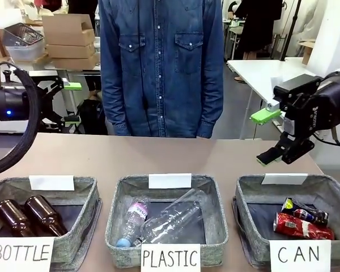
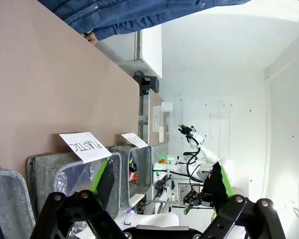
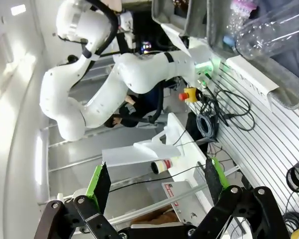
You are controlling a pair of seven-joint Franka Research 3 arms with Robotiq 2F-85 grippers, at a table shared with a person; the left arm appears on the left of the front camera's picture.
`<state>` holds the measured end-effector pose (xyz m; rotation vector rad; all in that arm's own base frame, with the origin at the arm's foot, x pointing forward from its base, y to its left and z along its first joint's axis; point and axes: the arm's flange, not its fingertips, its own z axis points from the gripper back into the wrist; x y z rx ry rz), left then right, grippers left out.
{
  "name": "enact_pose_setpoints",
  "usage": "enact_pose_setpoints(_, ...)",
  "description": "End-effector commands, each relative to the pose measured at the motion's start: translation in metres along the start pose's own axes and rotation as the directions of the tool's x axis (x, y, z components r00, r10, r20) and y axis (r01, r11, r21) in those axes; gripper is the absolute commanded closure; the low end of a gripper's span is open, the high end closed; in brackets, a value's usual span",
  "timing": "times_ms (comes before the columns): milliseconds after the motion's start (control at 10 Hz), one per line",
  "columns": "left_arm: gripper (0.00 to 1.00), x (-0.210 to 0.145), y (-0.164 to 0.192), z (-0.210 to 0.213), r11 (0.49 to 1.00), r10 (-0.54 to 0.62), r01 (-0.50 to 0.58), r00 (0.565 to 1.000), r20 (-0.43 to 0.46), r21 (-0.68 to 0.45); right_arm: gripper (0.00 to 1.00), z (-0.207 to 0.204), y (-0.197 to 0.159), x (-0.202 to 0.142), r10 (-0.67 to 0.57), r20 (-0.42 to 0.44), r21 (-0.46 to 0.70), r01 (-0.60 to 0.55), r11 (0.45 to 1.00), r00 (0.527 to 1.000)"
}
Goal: Sort the can waste into the basket.
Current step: Pick up the can waste from the table and place it in the right Fabric basket.
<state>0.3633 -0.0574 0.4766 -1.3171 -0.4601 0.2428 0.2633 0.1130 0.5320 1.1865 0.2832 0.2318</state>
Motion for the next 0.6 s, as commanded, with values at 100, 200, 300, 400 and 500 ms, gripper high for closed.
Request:
enact_pose_setpoints(100,0.00,0.0001,-0.0034,0.0047,1.000,0.006,-0.006,1.000,-0.013,-0.003,0.00,0.0028,0.0021,0.0030,0.021,-0.002,0.014,-0.021,1.000,1.000)
enact_pose_setpoints(200,0.00,0.0001,-0.0034,0.0047,1.000,0.006,-0.006,1.000,-0.013,-0.003,0.00,0.0028,0.0021,0.0030,0.021,-0.002,0.014,-0.021,1.000,1.000)
enact_pose_setpoints(300,0.00,0.0001,-0.0034,0.0047,1.000,0.006,-0.006,1.000,-0.013,-0.003,0.00,0.0028,0.0021,0.0030,0.021,-0.002,0.014,-0.021,1.000,1.000)
enact_pose_setpoints(400,0.00,0.0001,-0.0034,0.0047,1.000,0.006,-0.006,1.000,-0.013,-0.003,0.00,0.0028,0.0021,0.0030,0.021,-0.002,0.014,-0.021,1.000,1.000)
enact_pose_setpoints(500,0.00,0.0001,-0.0034,0.0047,1.000,0.006,-0.006,1.000,-0.013,-0.003,0.00,0.0028,0.0021,0.0030,0.021,-0.002,0.014,-0.021,1.000,1.000)
